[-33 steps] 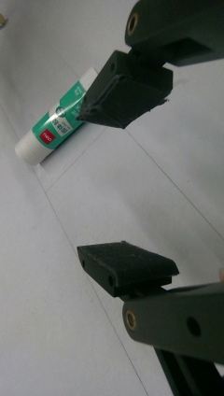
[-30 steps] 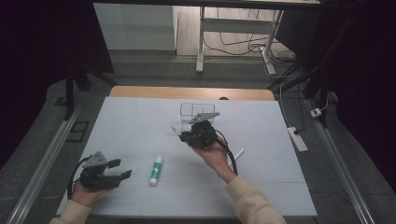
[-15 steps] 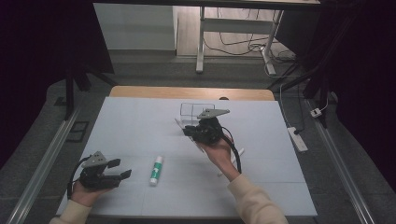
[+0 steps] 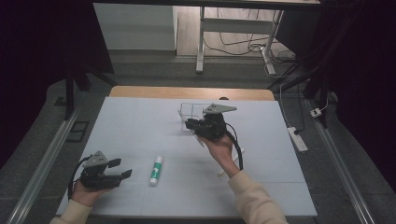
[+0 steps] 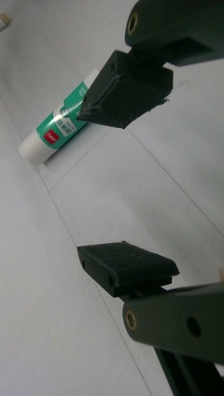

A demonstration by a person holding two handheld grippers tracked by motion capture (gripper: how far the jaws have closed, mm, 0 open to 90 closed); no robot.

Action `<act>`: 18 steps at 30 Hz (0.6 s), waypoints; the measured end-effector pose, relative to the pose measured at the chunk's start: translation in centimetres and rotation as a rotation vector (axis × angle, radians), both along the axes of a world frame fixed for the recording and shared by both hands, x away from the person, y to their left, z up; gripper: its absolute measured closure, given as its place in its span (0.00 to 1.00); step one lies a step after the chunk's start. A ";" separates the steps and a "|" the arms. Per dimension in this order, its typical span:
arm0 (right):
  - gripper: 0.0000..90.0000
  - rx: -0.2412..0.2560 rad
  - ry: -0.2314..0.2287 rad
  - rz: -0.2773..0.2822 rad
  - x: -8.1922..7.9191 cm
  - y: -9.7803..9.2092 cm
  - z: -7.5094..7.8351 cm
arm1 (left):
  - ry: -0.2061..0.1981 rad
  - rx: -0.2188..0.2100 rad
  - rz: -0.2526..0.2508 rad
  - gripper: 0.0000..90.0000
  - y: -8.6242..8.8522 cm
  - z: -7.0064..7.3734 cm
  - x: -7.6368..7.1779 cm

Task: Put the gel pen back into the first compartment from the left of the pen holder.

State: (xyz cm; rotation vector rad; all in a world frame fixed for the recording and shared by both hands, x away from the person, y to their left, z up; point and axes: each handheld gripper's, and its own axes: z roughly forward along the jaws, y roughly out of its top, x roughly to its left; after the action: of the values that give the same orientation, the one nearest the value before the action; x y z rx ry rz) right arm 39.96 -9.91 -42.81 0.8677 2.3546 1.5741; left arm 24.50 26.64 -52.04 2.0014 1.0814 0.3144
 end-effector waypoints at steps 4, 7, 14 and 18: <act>0.88 0.010 -0.013 -0.009 0.6 0.2 0.6 | 0.001 0.003 -0.007 0.35 -0.1 0.0 0.0; 0.88 0.023 -0.031 -0.026 1.2 0.2 1.4 | 0.002 -0.002 -0.007 0.34 0.0 -0.1 0.2; 0.88 0.042 -0.046 -0.041 1.8 0.1 2.2 | 0.000 0.001 -0.010 0.35 -0.1 -0.1 0.2; 0.88 0.060 -0.049 -0.055 2.2 0.1 2.5 | -0.001 0.004 -0.010 0.34 -0.2 0.0 0.2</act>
State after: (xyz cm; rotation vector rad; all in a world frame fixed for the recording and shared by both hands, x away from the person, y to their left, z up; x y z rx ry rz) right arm 42.17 -9.78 -40.35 0.8877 2.2411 1.6335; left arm 24.73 26.44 -52.08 2.0092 1.0704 0.3119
